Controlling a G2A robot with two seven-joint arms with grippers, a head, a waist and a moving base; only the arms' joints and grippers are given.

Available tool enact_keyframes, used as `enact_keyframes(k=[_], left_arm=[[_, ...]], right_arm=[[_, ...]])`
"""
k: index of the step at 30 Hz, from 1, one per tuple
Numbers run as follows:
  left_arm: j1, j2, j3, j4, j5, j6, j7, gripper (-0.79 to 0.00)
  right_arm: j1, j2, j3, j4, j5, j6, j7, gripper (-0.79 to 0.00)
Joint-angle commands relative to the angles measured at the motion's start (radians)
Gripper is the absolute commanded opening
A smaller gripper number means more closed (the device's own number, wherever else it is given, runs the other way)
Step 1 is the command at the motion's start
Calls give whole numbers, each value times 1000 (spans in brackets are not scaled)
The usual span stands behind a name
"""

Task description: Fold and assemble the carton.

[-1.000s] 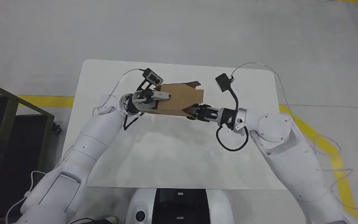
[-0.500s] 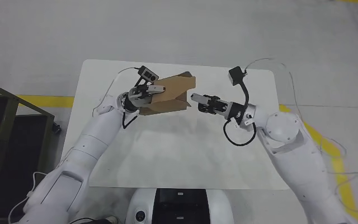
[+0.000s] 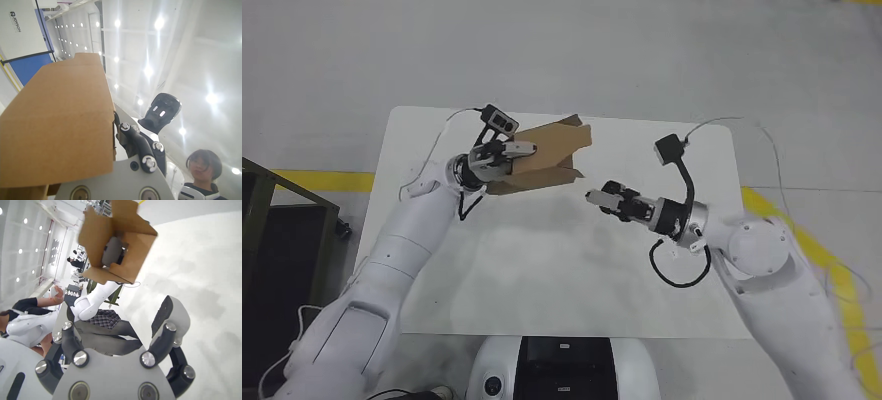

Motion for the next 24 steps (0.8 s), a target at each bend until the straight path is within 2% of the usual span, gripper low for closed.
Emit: enact_keyframes(k=[1,6,11,13,17,24], left_arm=[[18,-6,-24,-33,19,-29,30,-785],[52,-18,-70,-97,101,-84,85,-785],[92,-33,-86,-159,153,-103,104,-785],[104,-39,-92,-163,148,-101,102,-785],[115,-50,-110,-136,141,-101,101,-785],[110,-62,-139,-92,150,-81,82,-785]], right_arm=[[-3,-3,-4,8,62,63,-10,0],[-9,-12,-13,14,209,166,-29,0],[-8,-17,-22,-8,283,252,-63,0],[-9,-19,-24,-31,267,205,-84,0],[-34,-16,-27,-63,146,31,-101,0],[-76,-10,23,-118,114,-124,-98,0]])
